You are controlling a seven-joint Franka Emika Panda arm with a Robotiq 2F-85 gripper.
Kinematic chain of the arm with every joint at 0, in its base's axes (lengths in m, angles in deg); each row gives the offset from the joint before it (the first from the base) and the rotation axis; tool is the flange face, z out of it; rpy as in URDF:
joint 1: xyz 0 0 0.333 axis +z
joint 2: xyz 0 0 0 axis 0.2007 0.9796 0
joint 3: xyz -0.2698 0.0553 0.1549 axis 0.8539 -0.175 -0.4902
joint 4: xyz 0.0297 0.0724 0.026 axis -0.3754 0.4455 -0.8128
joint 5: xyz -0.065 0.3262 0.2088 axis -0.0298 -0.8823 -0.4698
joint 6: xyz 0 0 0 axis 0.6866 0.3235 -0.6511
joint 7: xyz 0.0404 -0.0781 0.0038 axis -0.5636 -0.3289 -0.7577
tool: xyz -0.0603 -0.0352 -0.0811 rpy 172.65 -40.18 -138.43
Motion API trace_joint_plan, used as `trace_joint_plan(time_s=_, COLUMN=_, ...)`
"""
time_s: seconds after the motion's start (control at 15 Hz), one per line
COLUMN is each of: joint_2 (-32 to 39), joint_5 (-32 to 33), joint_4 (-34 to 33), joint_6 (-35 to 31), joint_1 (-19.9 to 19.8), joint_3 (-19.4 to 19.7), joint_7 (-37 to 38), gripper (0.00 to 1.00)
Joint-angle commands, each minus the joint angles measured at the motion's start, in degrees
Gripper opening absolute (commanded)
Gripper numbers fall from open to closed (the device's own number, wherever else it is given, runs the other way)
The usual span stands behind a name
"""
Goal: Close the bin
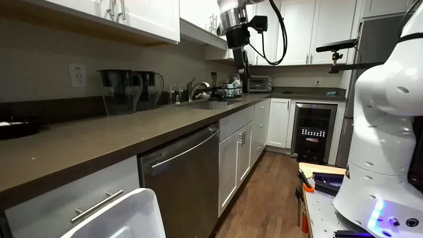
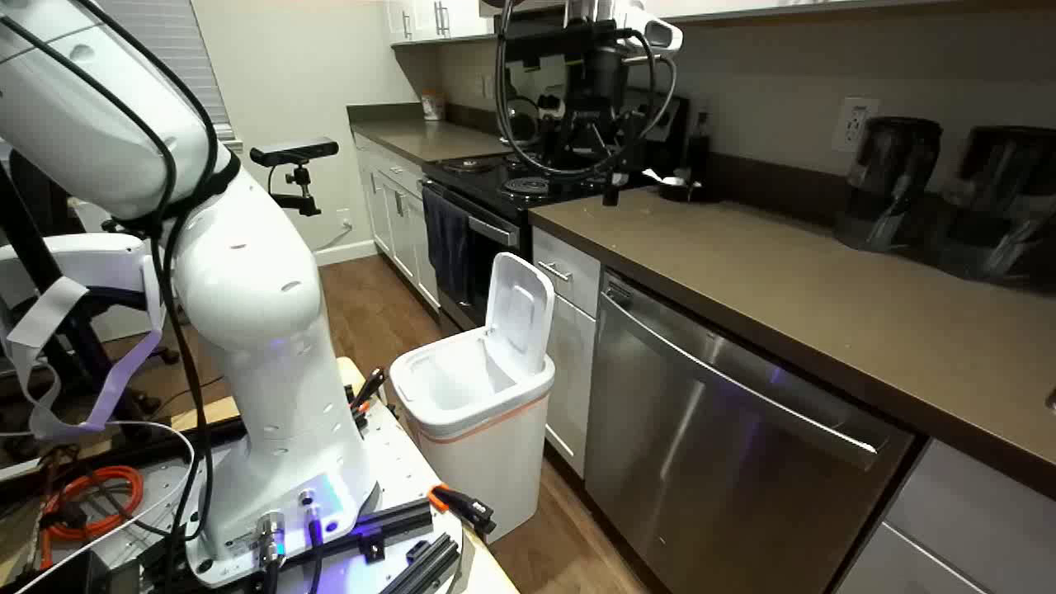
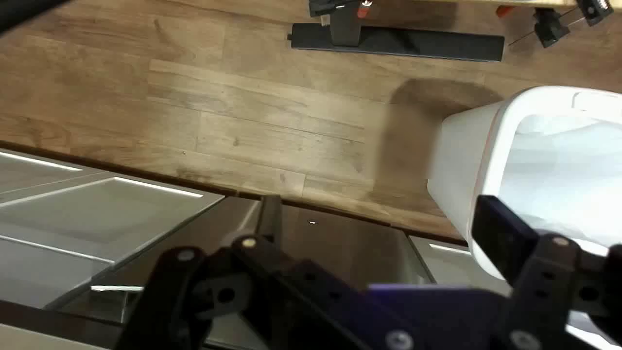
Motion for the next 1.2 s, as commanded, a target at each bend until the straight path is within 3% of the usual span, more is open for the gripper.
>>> trace_joint_plan(time_s=0.0, joint_2=0.02, joint_5=0.05, joint_4=-0.11, joint_6=0.13, joint_1=0.25, joint_3=0.20, joint_7=0.08, gripper=1.00)
trace_joint_plan(time_s=0.67, joint_2=0.02, joint_5=0.05, joint_4=-0.11, joint_6=0.13, joint_1=0.25, joint_3=0.20, joint_7=0.08, gripper=1.00)
trace_joint_plan(time_s=1.13, joint_2=4.33, joint_5=-6.07, joint_4=6.76, joint_6=-4.85, joint_1=3.47, joint_3=-1.79, joint_7=2.20, gripper=1.00)
